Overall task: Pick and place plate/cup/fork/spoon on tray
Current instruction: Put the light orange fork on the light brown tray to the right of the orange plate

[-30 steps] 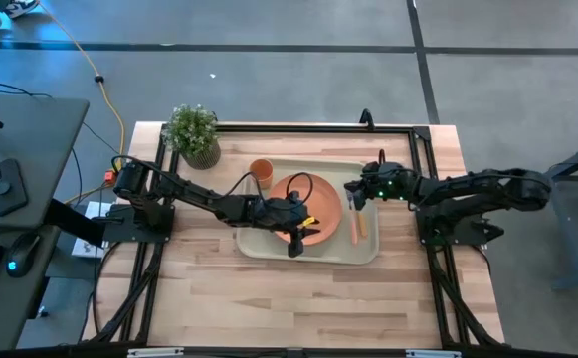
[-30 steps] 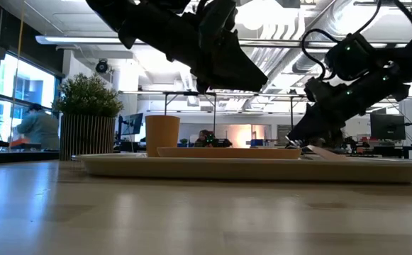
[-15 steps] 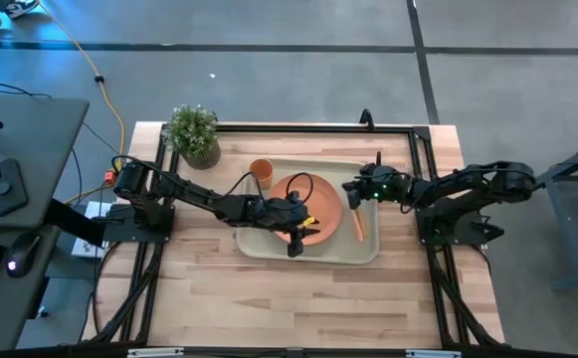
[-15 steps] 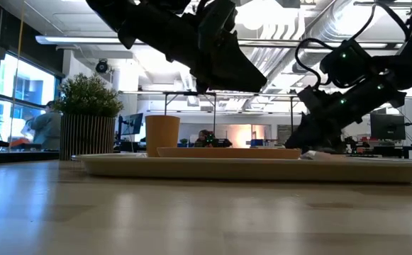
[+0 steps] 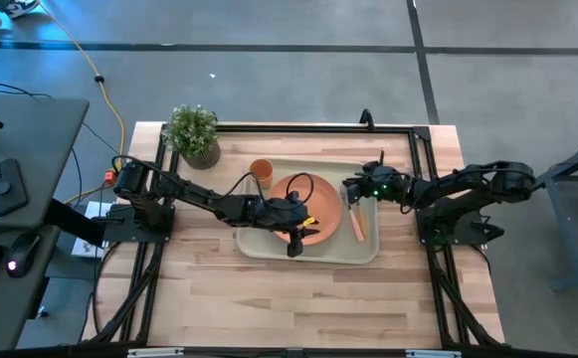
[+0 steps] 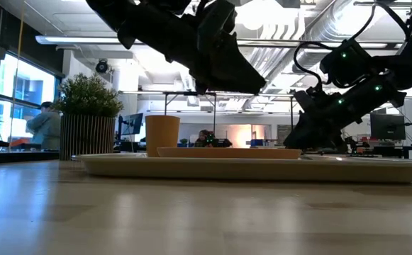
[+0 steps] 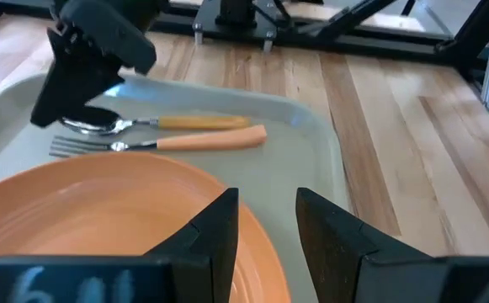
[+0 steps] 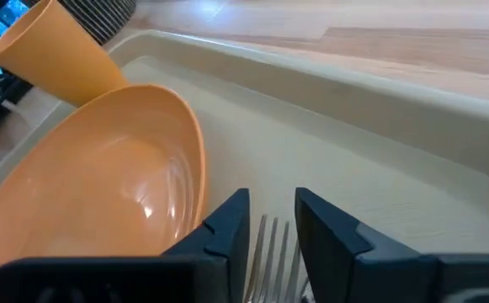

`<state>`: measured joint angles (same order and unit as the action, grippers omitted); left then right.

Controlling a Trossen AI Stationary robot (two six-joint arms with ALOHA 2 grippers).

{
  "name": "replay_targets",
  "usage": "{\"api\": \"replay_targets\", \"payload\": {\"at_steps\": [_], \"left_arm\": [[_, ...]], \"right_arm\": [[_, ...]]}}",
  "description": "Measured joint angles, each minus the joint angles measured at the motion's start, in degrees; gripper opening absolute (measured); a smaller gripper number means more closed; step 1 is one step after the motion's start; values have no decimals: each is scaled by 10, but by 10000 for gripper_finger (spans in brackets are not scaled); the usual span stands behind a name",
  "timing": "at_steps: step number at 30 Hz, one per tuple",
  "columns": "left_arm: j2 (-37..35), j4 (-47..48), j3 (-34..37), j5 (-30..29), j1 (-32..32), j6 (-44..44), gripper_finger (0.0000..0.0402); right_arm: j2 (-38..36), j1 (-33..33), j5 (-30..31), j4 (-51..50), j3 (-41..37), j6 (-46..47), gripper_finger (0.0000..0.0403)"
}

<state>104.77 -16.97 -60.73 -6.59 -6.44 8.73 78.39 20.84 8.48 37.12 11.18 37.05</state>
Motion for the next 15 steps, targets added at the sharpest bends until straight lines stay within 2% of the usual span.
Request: {"api": "replay_targets", "payload": {"at_steps": [4, 8, 15], "left_arm": [[0, 27, 0, 0, 0, 0, 113], [0, 45, 0, 0, 0, -5, 113], [0, 43, 0, -4, 0, -4, 113]], "right_arm": [[0, -7, -24, 0, 0, -27, 90], [0, -41, -47, -1, 0, -69, 80], [0, -97, 5, -28, 0, -129, 37]]}}
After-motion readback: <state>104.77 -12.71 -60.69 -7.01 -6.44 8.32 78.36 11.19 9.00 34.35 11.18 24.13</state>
